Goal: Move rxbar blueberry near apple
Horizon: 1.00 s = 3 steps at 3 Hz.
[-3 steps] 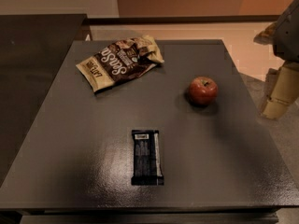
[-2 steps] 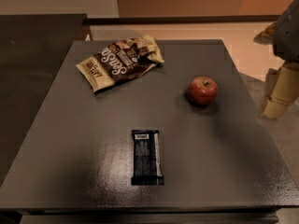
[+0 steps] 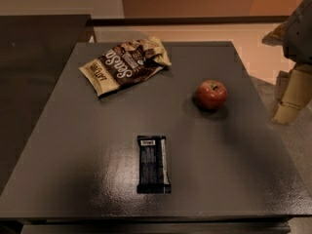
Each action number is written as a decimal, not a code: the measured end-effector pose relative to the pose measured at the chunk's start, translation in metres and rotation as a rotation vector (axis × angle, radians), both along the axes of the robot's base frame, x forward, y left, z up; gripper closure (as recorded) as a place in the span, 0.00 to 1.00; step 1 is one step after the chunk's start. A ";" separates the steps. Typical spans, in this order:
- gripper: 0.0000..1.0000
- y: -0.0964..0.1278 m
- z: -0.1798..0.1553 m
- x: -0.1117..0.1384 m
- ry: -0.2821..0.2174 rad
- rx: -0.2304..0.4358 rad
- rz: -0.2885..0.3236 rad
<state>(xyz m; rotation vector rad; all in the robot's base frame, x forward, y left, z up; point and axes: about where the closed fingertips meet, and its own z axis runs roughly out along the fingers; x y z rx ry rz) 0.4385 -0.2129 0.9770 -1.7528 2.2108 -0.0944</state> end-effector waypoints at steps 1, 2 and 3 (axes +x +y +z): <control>0.00 0.029 -0.013 -0.005 0.027 -0.007 0.151; 0.00 0.082 -0.041 -0.015 0.073 -0.023 0.411; 0.00 0.120 -0.064 -0.022 0.105 -0.039 0.602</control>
Offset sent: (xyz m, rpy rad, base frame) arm -0.0281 0.1355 -0.0785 -0.0425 0.1571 0.7205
